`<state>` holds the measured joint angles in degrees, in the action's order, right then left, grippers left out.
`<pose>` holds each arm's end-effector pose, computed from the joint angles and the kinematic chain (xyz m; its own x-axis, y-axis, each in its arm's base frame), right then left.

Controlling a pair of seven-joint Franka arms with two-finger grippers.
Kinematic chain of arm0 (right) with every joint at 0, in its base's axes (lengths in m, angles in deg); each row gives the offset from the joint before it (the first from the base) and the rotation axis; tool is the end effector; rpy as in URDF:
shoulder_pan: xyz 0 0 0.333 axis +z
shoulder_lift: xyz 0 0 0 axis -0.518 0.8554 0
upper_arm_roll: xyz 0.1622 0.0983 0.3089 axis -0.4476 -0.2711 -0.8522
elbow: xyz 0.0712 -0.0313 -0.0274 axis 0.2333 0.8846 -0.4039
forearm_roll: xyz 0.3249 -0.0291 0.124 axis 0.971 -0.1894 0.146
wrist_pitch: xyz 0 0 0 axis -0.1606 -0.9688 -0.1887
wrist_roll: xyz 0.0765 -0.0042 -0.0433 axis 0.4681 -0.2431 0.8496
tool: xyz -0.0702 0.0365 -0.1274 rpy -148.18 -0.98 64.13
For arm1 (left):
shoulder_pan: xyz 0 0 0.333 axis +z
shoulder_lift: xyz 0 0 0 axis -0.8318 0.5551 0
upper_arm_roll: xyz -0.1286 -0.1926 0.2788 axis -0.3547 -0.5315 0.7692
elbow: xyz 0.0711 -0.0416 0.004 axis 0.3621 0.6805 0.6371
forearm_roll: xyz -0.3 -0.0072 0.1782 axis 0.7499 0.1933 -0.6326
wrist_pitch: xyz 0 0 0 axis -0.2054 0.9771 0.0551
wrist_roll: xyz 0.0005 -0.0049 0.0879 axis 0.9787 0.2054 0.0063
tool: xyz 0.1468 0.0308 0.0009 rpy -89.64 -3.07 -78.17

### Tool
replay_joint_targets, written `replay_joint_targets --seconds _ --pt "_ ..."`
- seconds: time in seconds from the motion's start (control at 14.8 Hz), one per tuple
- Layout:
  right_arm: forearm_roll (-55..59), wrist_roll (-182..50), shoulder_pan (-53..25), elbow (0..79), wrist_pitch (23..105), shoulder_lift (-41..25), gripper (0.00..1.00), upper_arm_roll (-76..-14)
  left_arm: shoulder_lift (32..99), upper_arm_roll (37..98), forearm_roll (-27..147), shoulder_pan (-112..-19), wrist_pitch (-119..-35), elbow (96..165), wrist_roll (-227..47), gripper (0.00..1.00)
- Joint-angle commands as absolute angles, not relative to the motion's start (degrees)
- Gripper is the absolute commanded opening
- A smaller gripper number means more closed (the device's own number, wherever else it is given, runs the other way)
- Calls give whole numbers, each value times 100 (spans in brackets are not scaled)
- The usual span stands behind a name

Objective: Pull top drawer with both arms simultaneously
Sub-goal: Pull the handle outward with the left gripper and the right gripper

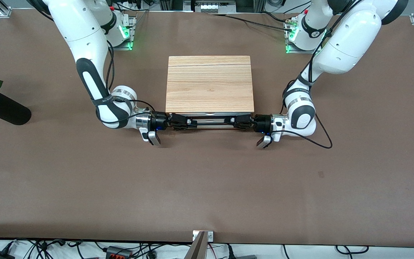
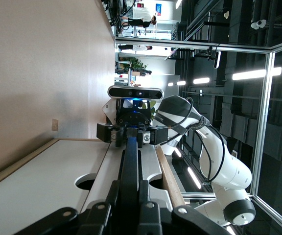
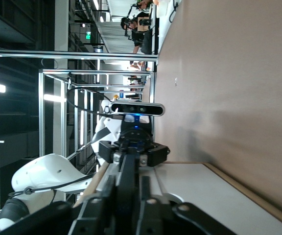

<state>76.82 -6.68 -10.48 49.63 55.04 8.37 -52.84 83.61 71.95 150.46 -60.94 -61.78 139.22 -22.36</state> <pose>0.5521 0.3512 0.2271 0.9965 -0.0755 0.0368 0.0341 -0.0372 -0.9987 0.5607 -0.3000 0.2157 0.9991 -0.0212 -0.0372 0.0385 0.0608 0.9974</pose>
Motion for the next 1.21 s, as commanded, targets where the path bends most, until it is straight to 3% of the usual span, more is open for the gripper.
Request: replay_joint_targets --seconds 0.0,0.07,0.2,1.15 --pt "7759 -568 -949 5011 5597 835 8 -5307 8427 7128 15279 -6041 -6131 13826 -2058 10" --pt "7750 -568 -940 5011 5597 835 2 -5307 8480 7137 15296 -6041 -6140 13755 -2066 10" --pt "7750 -568 -949 5011 5606 826 1 -5307 8541 7154 15288 -6032 -6297 13597 -2066 9" --pt "7257 -620 -1406 4001 5544 1362 0 -5254 9131 7452 15226 -5979 -6553 12683 -1847 9"
